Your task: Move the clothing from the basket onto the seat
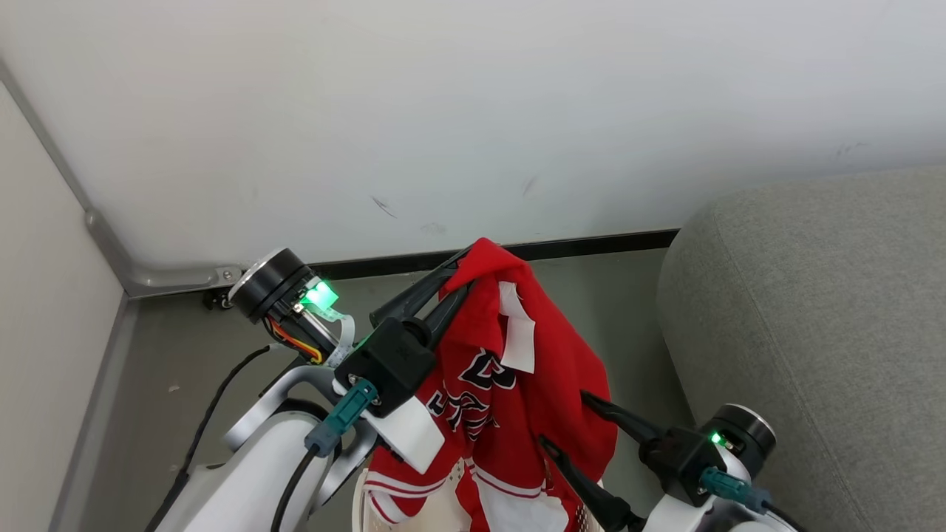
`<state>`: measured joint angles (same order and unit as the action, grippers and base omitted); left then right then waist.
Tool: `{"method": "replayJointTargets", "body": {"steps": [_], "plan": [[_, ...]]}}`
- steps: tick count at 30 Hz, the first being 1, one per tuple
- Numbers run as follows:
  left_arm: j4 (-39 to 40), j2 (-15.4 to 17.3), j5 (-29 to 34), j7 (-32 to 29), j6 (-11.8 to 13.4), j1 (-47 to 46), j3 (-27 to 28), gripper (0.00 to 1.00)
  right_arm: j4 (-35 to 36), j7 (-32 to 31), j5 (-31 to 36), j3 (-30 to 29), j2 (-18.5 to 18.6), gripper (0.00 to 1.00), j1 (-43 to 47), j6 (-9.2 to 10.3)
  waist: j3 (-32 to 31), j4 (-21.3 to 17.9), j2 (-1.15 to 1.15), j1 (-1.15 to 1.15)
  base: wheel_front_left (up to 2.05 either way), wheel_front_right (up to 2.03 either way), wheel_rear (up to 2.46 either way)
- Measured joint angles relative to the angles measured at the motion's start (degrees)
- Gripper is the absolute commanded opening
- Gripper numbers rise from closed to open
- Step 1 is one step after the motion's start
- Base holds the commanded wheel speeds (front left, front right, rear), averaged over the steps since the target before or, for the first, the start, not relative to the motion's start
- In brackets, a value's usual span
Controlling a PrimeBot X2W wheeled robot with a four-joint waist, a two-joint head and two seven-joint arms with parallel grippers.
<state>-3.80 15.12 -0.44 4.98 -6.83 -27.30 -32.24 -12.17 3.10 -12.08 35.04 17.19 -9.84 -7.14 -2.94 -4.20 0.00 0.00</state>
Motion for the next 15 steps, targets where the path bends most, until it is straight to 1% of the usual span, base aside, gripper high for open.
{"method": "replayJointTargets", "body": {"steps": [3,9,12,15], "plan": [[0.5,-0.3,-0.6,-0.8,-0.1,-0.3,-0.6,0.0,-1.4,0.5,1.8,0.0,-0.2,1.0,-1.2,0.0,0.0,0.4,0.0,0.0,0.0,0.0,0.0],[1.8,-0.6,-1.3,-1.5,-0.3,-1.3,-1.7,0.0,-3.3,2.1,5.2,-2.3,-0.6,1.0,-4.8,0.0,0.1,1.2,0.0,0.0,0.0,0.0,0.0],[2.1,-0.6,-1.5,-2.0,-0.3,-1.3,-2.2,0.0,-4.5,2.7,5.5,-2.9,-1.3,1.0,-6.2,0.0,0.1,1.7,0.0,0.0,0.0,0.0,0.0],[2.3,-0.7,-2.0,-2.0,-0.3,-1.4,-2.8,0.0,-6.1,3.0,5.6,-2.2,-1.7,1.0,-7.2,0.0,0.1,2.3,0.0,0.0,0.0,0.0,0.0]]}}
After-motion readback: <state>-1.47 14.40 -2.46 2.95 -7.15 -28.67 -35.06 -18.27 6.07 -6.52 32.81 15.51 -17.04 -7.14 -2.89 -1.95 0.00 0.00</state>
